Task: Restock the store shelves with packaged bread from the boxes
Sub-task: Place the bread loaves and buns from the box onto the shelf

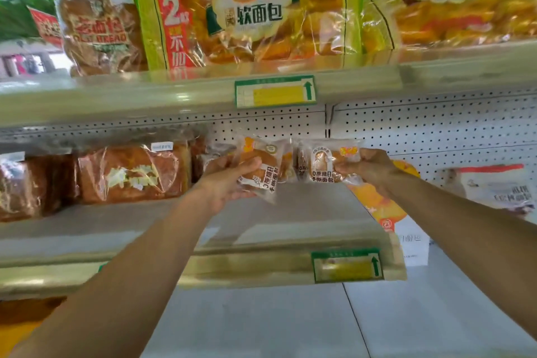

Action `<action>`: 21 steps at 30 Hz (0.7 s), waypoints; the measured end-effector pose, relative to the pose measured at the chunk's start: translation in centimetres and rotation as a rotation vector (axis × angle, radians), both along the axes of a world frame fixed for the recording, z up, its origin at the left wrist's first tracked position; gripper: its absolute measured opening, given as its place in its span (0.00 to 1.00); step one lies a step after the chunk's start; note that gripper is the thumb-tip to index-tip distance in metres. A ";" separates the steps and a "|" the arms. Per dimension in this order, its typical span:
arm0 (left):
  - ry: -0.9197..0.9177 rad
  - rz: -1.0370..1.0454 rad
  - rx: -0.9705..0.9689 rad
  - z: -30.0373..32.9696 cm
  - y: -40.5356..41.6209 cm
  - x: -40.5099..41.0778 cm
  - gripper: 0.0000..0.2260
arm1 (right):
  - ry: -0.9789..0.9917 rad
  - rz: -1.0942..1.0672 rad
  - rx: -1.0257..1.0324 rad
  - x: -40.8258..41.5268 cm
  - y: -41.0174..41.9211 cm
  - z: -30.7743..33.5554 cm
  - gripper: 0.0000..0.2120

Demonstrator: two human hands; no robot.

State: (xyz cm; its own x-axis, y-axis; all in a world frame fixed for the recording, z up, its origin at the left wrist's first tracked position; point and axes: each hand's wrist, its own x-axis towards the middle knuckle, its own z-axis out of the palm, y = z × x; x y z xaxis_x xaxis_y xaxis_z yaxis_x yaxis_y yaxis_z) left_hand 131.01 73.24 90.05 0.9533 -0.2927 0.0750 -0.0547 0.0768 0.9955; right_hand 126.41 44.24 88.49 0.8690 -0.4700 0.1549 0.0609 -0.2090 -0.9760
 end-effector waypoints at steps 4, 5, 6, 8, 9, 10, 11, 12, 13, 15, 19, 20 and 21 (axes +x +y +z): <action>-0.024 -0.028 0.052 0.0 0.1 2.5 0.20 | 0.042 0.006 -0.033 3.1 -0.7 -0.2 0.21; -0.033 -0.033 0.060 0.0 0.1 2.9 0.20 | 0.058 0.008 -0.040 3.6 -0.8 -0.2 0.20; -0.037 -0.035 0.064 0.0 0.1 3.3 0.20 | 0.076 0.009 -0.049 4.1 -0.9 -0.3 0.19; -0.046 -0.045 0.069 -0.2 0.0 3.9 0.19 | 0.109 0.016 -0.063 4.9 -0.9 -0.5 0.17; -0.053 -0.052 0.071 -0.2 0.0 4.0 0.19 | 0.123 0.017 -0.075 5.3 -0.9 -0.6 0.16; -0.055 -0.059 0.069 -0.3 0.0 4.2 0.20 | 0.143 0.018 -0.085 5.6 -0.9 -0.7 0.15; -0.058 -0.067 0.067 -0.4 -0.1 4.4 0.22 | 0.162 0.016 -0.096 6.0 -1.0 -0.9 0.16; -0.060 -0.074 0.065 -0.5 -0.1 4.5 0.23 | 0.170 0.003 -0.109 6.3 -1.1 -1.0 0.17; -0.063 -0.081 0.065 -0.5 -0.1 4.6 0.23 | 0.173 -0.012 -0.122 6.3 -1.0 -0.9 0.20; -0.062 -0.089 0.062 -0.6 -0.1 4.8 0.20 | 0.164 -0.029 -0.136 6.4 -1.0 -0.8 0.31; -0.066 -0.092 0.049 -0.9 0.0 5.0 0.14 | 0.158 -0.042 -0.140 6.2 -0.7 -0.6 0.40; -0.065 -0.092 0.046 -1.0 0.1 5.0 0.14 | 0.173 -0.049 -0.158 6.3 -0.6 -0.7 0.38; -0.062 -0.092 0.046 -1.0 0.1 4.9 0.15 | 0.201 -0.057 -0.183 6.5 -0.6 -0.7 0.34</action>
